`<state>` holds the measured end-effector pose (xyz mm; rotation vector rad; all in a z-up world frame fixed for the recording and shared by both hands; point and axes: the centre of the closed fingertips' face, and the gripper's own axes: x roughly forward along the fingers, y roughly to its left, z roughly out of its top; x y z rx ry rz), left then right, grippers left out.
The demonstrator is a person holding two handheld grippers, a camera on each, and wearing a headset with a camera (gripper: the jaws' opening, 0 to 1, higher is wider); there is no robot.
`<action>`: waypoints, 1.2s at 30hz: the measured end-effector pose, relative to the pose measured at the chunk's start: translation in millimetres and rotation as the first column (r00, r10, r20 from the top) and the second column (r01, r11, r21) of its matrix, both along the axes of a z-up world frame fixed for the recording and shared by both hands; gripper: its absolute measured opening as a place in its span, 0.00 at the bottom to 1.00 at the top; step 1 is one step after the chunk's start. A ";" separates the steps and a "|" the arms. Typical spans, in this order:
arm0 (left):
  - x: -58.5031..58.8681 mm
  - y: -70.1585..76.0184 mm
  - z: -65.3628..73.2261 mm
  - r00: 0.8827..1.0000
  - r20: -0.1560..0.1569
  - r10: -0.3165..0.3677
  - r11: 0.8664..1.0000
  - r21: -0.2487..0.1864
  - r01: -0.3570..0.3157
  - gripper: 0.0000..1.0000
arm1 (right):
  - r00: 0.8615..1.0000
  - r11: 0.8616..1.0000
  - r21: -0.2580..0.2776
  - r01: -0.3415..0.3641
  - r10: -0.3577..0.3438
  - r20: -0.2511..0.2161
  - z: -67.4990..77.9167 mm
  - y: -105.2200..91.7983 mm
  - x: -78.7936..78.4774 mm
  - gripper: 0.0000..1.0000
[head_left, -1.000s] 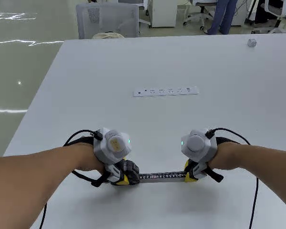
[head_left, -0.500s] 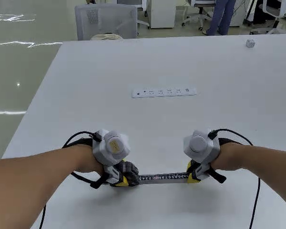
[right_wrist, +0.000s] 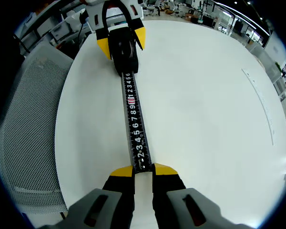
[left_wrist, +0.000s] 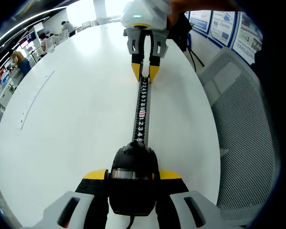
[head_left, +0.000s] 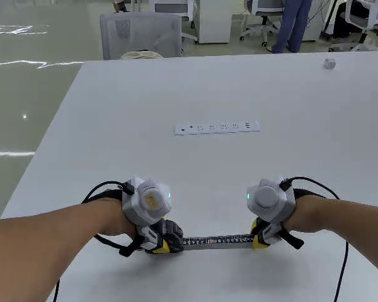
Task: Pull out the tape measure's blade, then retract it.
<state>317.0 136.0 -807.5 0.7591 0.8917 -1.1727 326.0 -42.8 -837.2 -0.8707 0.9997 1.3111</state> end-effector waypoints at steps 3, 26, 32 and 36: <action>-0.2 0.2 -0.1 1.000 0.000 -0.001 1.000 0.002 0.001 0.35 | 1.000 1.000 0.000 0.002 -0.002 0.001 0.1 -2.0 0.3 0.12; -0.9 0.7 0.3 1.000 0.001 -0.003 1.000 0.002 0.003 0.35 | 1.000 1.000 -0.011 0.014 -0.014 0.006 0.5 -14.5 1.0 0.12; -0.2 1.2 0.0 1.000 0.001 -0.003 1.000 0.002 0.003 0.35 | 1.000 1.000 -0.012 0.016 -0.016 0.006 0.4 -16.5 1.2 0.12; -0.3 1.3 0.0 1.000 0.001 -0.002 1.000 0.002 0.002 0.35 | 1.000 1.000 -0.012 0.018 -0.018 0.006 0.6 -19.0 1.5 0.12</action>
